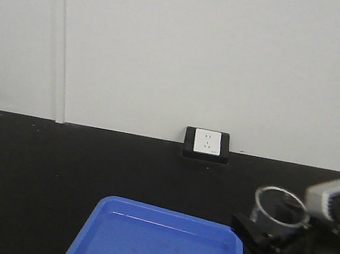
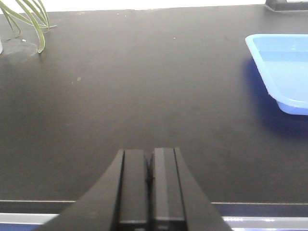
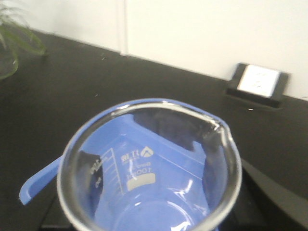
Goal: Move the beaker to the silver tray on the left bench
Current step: 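Hold the beaker in the right gripper while the base backs away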
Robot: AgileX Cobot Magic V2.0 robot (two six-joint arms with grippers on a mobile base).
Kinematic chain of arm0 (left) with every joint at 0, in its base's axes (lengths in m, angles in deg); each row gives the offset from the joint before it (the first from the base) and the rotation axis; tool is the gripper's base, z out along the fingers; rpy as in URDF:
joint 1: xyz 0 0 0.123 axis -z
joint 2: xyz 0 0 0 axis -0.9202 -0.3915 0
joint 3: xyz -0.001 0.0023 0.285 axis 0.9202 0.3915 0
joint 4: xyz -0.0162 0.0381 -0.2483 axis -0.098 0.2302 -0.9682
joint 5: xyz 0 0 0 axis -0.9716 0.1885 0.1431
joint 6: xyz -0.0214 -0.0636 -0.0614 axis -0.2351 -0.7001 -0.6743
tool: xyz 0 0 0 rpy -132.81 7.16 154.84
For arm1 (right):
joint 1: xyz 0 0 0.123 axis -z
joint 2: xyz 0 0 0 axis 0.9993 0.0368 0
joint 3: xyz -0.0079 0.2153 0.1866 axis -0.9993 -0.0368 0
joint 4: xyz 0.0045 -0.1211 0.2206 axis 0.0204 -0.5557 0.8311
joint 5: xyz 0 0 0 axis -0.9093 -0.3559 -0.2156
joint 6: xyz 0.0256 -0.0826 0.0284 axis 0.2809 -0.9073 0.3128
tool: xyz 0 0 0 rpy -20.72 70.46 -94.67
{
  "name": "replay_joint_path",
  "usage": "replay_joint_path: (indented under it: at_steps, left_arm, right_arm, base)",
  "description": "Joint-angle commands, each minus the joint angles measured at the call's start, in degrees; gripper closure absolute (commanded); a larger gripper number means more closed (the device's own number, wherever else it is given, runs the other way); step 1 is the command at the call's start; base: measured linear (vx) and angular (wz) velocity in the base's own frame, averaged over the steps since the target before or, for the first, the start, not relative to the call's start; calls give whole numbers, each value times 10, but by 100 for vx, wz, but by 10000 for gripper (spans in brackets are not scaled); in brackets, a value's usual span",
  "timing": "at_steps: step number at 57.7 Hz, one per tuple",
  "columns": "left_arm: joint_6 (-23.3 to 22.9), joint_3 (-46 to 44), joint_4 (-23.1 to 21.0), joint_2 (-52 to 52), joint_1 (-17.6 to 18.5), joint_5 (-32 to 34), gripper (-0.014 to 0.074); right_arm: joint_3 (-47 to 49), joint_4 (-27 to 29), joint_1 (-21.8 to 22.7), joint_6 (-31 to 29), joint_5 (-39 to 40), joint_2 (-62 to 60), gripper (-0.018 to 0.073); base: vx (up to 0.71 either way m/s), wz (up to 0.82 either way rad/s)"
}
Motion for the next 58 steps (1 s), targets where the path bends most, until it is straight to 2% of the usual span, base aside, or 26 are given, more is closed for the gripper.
replay_joint_path:
  at_steps: [1, 9, 18, 58]
  left_arm:
    - [-2, 16, -1, 9, 4, 45, 595]
    - [-2, 16, -1, 9, 4, 45, 595]
    - [-2, 16, -1, 9, 4, 45, 595]
    - [-2, 16, -1, 9, 4, 45, 595]
  right_arm:
    - [-39, -6, 2, 21, -46, -91, 567]
    - [-108, -6, 2, 22, -92, -207, 567]
    - [-136, -7, 2, 21, -125, -274, 567]
    - [-136, -9, 2, 21, -125, -279, 567]
  base:
    - [0, 0]
    - [0, 0]
    - [0, 0]
    - [0, 0]
